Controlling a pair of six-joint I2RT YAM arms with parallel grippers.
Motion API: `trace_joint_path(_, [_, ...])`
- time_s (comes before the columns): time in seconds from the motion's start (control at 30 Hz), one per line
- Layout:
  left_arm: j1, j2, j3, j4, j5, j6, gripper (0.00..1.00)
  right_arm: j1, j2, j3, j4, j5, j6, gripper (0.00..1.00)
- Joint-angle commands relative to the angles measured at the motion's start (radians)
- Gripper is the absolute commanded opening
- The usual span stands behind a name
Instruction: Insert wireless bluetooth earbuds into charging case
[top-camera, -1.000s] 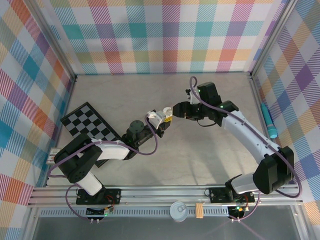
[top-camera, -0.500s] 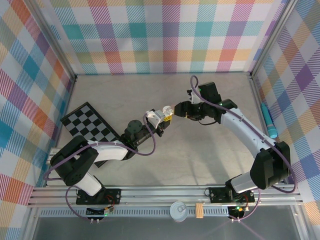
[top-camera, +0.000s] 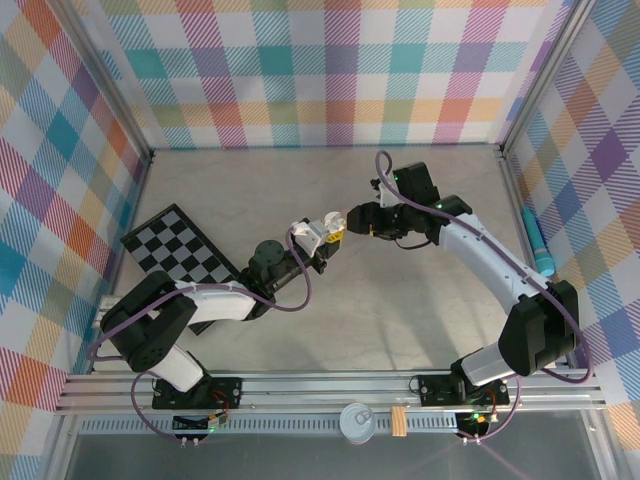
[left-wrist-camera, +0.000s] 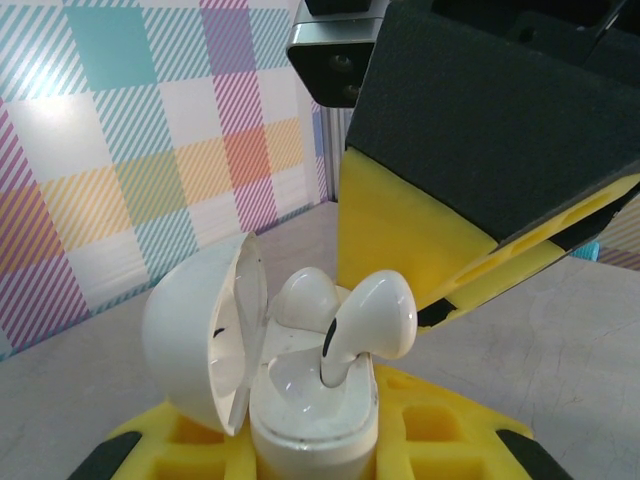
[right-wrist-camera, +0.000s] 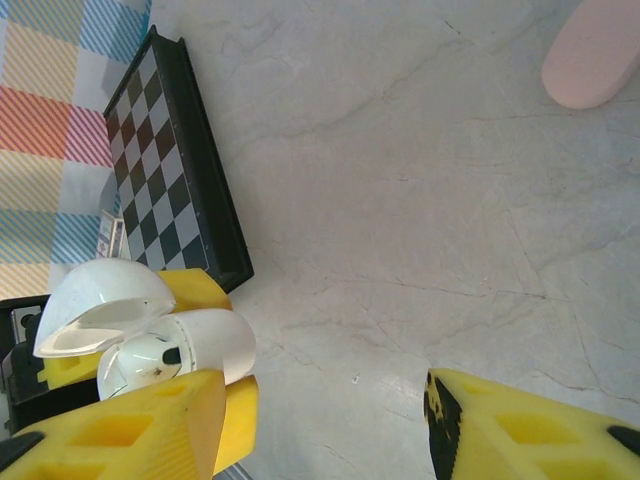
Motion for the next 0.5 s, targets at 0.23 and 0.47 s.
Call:
trace_joint_path(0.23, [-0.004,-0.009,-0.008,0.01,-0.003,0.05,0.01,0.053,-0.006,0.062,-0.138,-0.061,-0.005,0.55])
trace_joint_path(0.47, [-0.004,-0.013,-0.015,0.018,0.0,0.053,0.01,0.052,-0.02,0.055,-0.146,-0.017,0.0,0.55])
